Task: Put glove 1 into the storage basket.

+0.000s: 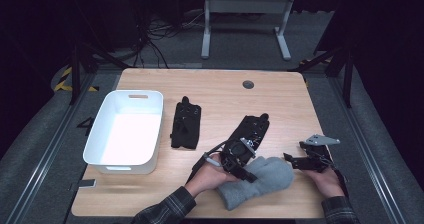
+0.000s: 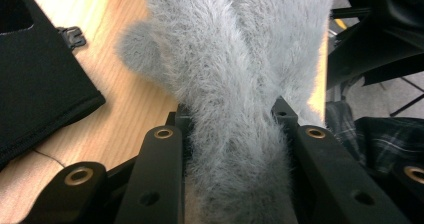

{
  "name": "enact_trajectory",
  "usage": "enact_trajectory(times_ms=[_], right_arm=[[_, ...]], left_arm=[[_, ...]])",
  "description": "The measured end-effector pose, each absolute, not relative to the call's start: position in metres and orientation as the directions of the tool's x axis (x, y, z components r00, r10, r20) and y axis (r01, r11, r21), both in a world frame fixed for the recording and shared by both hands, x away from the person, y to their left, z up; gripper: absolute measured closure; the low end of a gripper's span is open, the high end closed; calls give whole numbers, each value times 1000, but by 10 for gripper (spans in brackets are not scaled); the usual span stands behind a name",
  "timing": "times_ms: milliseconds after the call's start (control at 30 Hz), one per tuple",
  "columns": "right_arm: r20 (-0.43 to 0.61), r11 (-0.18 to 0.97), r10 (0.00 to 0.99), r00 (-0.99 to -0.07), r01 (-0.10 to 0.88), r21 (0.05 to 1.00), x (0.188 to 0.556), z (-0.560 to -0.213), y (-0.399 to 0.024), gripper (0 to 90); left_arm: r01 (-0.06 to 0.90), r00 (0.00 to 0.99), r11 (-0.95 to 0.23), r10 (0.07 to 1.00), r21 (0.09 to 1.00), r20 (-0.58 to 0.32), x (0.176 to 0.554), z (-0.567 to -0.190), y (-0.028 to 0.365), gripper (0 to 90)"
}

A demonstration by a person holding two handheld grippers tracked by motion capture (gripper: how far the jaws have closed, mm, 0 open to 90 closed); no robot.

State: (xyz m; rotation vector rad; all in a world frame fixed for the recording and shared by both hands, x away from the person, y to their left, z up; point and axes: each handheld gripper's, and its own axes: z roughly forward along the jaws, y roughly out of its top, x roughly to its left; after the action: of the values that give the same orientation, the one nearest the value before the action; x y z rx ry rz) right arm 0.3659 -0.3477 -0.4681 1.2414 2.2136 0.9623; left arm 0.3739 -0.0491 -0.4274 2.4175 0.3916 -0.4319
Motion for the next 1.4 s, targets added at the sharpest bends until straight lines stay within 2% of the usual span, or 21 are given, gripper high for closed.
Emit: enact_trajectory(times_ms=[633,1400], right_arm=[[-30,361,859,-510,565,742,366,-468,-348,174],[-30,361,859,-510,565,742,366,-468,-348,174]], left_arm=[[414,900,-669,200,618,-387,389,-383,-10,684],[492,870,-565,345,663,-352,415,-335,58,674]])
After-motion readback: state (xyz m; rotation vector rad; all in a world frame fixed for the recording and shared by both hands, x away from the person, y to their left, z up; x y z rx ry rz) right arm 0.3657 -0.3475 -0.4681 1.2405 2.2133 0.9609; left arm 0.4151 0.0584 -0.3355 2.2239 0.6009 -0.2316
